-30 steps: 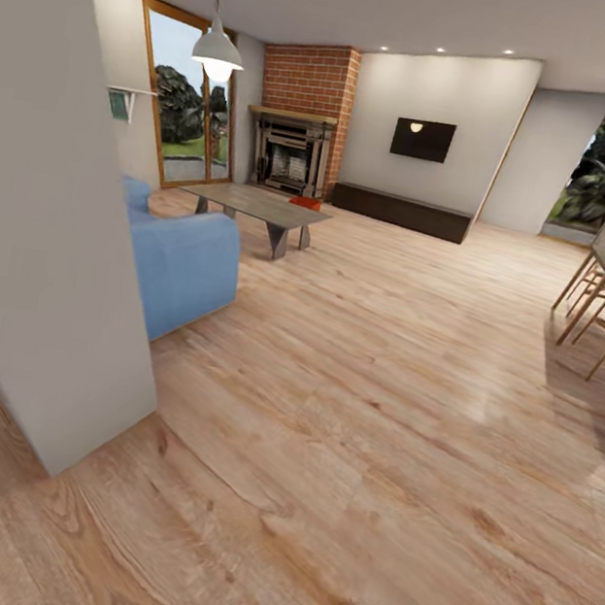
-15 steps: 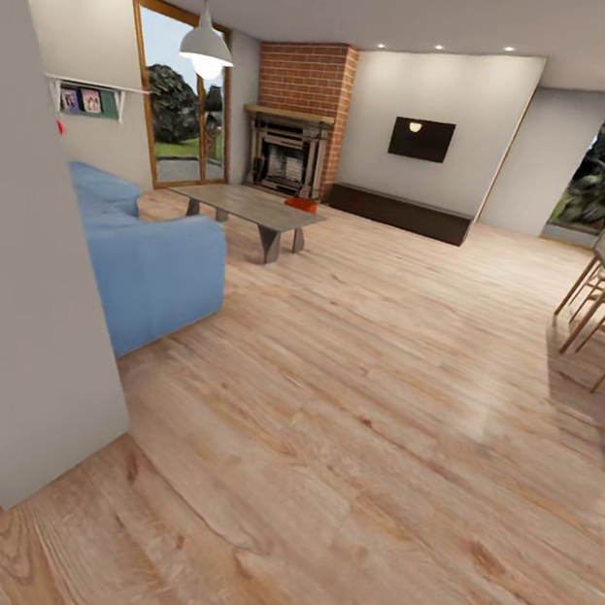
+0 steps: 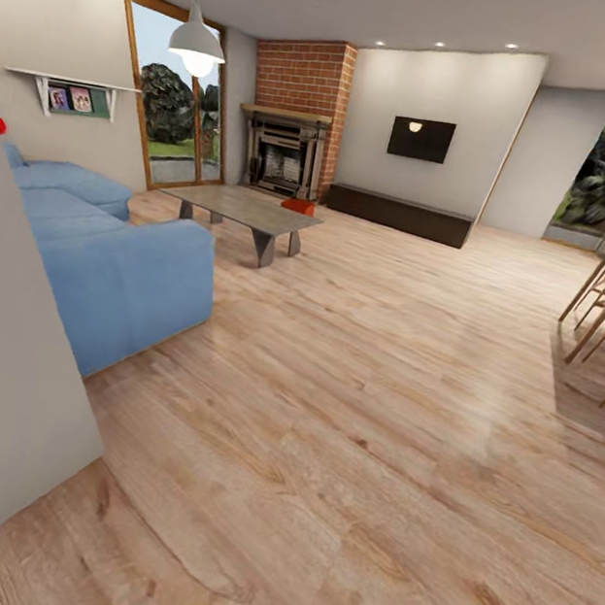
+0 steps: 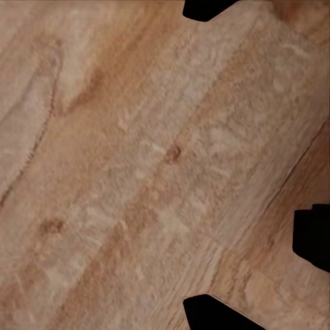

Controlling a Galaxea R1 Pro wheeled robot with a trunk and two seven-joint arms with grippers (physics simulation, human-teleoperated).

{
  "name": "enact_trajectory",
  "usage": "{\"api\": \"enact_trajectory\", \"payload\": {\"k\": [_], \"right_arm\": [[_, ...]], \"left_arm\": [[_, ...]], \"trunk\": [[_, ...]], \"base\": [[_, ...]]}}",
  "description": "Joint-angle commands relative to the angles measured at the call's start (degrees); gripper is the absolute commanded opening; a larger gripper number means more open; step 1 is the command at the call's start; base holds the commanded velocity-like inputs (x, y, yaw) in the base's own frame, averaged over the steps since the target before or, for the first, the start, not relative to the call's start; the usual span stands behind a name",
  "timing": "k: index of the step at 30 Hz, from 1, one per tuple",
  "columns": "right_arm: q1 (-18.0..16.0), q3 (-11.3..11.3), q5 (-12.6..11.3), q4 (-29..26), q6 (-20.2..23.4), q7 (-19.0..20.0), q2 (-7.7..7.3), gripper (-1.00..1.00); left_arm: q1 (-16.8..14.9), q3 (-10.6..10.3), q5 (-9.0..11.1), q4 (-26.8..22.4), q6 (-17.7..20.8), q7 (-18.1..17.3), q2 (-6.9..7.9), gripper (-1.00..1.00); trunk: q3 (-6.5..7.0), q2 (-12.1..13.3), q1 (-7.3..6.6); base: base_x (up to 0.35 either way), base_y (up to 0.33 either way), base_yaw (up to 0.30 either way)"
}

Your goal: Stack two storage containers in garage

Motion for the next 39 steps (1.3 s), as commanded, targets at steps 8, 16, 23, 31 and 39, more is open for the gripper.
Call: {"api": "enact_trajectory", "payload": {"k": [8, 16, 23, 31, 39], "right_arm": [[0.0, 0.2, 0.2, -0.1, 0.3, 0.1, -0.04, 1.00], [0.0, 0.2, 0.2, -0.1, 0.3, 0.1, -0.03, 1.00], [0.0, 0.2, 0.2, -0.1, 0.3, 0.1, 0.00, 1.00], [0.0, 0.2, 0.2, -0.1, 0.3, 0.1, -0.02, 1.00], [0.0, 0.2, 0.2, -0.1, 0.3, 0.1, -0.03, 1.00]], "left_arm": [[0.0, -0.1, 0.2, 0.0, 0.0, 0.2, -0.01, 1.00], [0.0, -0.2, 0.2, 0.0, 0.0, 0.2, -0.01, 1.00], [0.0, -0.2, 0.2, 0.0, 0.0, 0.2, -0.01, 1.00], [0.0, -0.2, 0.2, 0.0, 0.0, 0.2, -0.01, 1.00], [0.0, -0.2, 0.2, 0.0, 0.0, 0.2, -0.01, 1.00]], "trunk": [[-0.05, 0.0, 0.03], [-0.05, 0.0, 0.03], [-0.05, 0.0, 0.03], [-0.05, 0.0, 0.03], [-0.05, 0.0, 0.03]], "base": [[0.343, -0.004, 0.000], [0.328, -0.143, 0.000], [0.315, -0.200, 0.000], [0.314, -0.203, 0.000], [0.314, -0.203, 0.000]]}}
